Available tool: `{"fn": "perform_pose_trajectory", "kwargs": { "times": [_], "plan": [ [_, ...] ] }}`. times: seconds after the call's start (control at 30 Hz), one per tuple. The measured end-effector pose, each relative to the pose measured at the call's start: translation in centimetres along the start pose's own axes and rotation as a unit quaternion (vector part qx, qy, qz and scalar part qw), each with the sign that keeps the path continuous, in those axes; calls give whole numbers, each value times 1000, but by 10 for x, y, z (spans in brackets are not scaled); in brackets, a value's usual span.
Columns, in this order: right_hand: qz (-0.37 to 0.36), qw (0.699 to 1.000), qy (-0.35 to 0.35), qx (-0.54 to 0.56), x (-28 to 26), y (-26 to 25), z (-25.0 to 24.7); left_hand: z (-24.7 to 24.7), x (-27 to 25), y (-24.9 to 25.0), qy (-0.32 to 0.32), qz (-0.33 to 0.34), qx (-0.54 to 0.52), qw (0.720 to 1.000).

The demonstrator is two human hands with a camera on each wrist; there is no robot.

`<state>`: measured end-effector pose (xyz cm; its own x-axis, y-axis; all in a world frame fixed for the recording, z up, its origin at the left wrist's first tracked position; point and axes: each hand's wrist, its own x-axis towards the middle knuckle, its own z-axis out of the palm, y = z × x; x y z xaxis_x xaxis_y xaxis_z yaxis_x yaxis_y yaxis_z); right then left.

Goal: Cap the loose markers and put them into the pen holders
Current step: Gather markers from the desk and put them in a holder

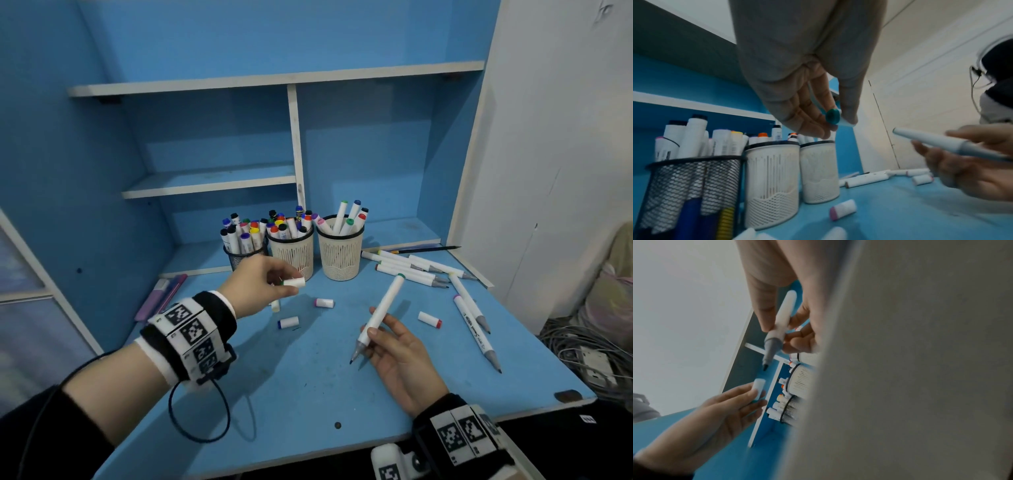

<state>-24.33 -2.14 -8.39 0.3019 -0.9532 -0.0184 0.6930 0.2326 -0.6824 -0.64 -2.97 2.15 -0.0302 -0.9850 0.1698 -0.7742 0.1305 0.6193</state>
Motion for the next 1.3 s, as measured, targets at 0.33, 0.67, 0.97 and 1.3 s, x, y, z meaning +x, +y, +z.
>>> {"fn": "perform_pose_trajectory", "kwargs": {
  "times": [0.33, 0.67, 0.97, 1.3],
  "plan": [
    [-83, 996, 16, 16, -17, -17, 31, 36, -59, 23, -34, -46, -219, 974],
    [-126, 991, 19, -45, -28, -26, 45, 46, -69, 38, -15, -17, -293, 956],
    [-161, 981, 30, -108, -33, -20, 58, 44, -74, 51, 33, 20, -288, 957],
    [-185, 973, 25, -139, -36, -17, 62, 43, -78, 57, 69, 34, -299, 951]
  ]
}}
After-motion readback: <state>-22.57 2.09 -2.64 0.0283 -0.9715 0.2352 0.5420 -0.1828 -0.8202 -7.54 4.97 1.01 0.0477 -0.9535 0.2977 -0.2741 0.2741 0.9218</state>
